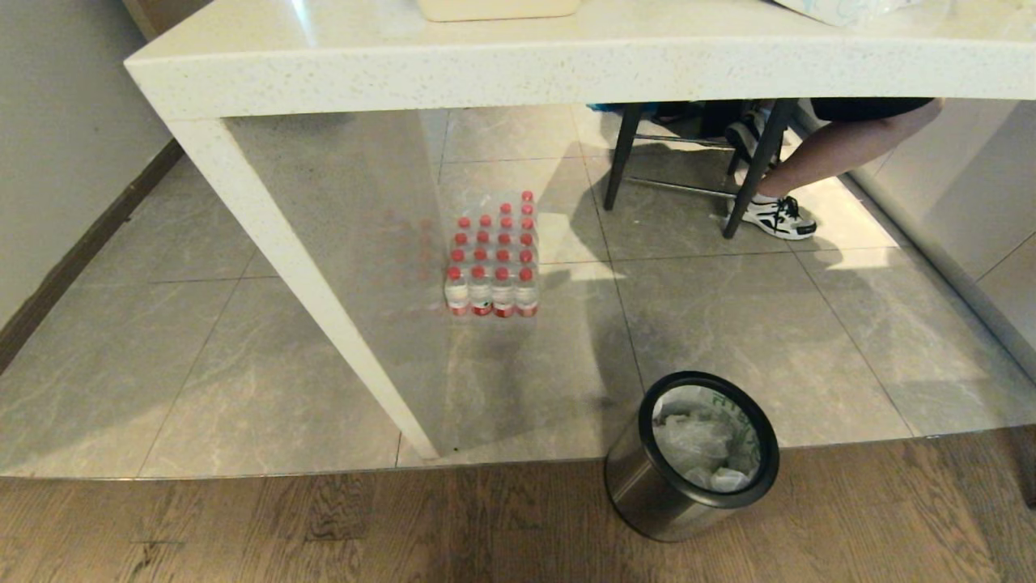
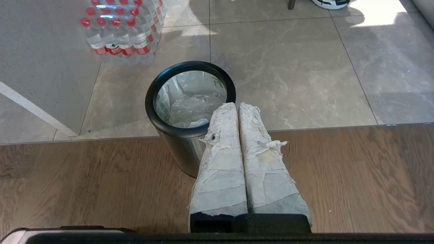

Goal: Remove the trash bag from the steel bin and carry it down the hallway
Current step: Place the outer trash can on the ground

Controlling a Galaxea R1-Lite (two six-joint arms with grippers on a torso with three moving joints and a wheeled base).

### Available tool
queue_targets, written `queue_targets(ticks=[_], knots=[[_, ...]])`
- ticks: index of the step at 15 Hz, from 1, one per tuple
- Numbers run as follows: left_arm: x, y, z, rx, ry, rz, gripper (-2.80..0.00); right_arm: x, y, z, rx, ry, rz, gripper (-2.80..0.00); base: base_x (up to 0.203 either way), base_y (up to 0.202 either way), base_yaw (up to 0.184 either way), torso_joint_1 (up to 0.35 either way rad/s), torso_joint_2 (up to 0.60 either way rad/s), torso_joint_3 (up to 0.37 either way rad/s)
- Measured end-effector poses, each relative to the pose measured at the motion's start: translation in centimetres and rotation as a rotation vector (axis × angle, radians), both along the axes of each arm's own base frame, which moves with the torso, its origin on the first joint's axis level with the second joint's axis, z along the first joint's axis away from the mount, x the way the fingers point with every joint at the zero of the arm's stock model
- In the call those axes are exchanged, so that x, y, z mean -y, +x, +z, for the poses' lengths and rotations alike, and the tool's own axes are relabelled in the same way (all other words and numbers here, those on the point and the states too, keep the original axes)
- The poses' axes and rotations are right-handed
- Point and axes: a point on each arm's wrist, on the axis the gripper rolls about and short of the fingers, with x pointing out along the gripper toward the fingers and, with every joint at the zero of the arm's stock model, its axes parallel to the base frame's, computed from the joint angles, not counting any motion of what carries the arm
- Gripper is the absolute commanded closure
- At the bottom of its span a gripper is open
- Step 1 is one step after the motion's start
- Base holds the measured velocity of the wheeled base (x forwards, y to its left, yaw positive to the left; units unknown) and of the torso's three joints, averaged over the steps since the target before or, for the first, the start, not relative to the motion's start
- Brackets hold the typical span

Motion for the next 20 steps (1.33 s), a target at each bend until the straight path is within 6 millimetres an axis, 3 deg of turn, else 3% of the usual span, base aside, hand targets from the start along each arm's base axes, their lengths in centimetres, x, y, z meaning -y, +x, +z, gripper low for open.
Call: queue_targets(ticks=[7,11,13,15,17,20], knots=[[0.0,0.0,0.0,0.0,0.0,0.0,0.0,0.0,-0.1,0.3,-0.013,-0.005,0.0,0.0,0.0,0.0,0.0,0.0,0.0,0.0],[0.0,0.0,0.0,0.0,0.0,0.0,0.0,0.0,0.1,5.8,-0.06,0.049,0.01,0.0,0.0,0.0,0.0,0.0,0.0,0.0],[0.0,0.0,0.0,0.0,0.0,0.0,0.0,0.0,2.5,9.0,-0.173,0.12,0.013,0.0,0.0,0.0,0.0,0.0,0.0,0.0],[0.0,0.0,0.0,0.0,0.0,0.0,0.0,-0.1,6.1,10.8,-0.32,0.179,0.011,0.0,0.0,0.0,0.0,0.0,0.0,0.0],[0.0,0.0,0.0,0.001,0.0,0.0,0.0,-0.3,10.2,10.8,-0.479,0.211,0.004,0.0,0.0,0.0,0.0,0.0,0.0,0.0],[0.0,0.0,0.0,0.0,0.0,0.0,0.0,-0.6,15.9,8.5,-0.65,0.233,-0.013,0.0,0.0,0.0,0.0,0.0,0.0,0.0]])
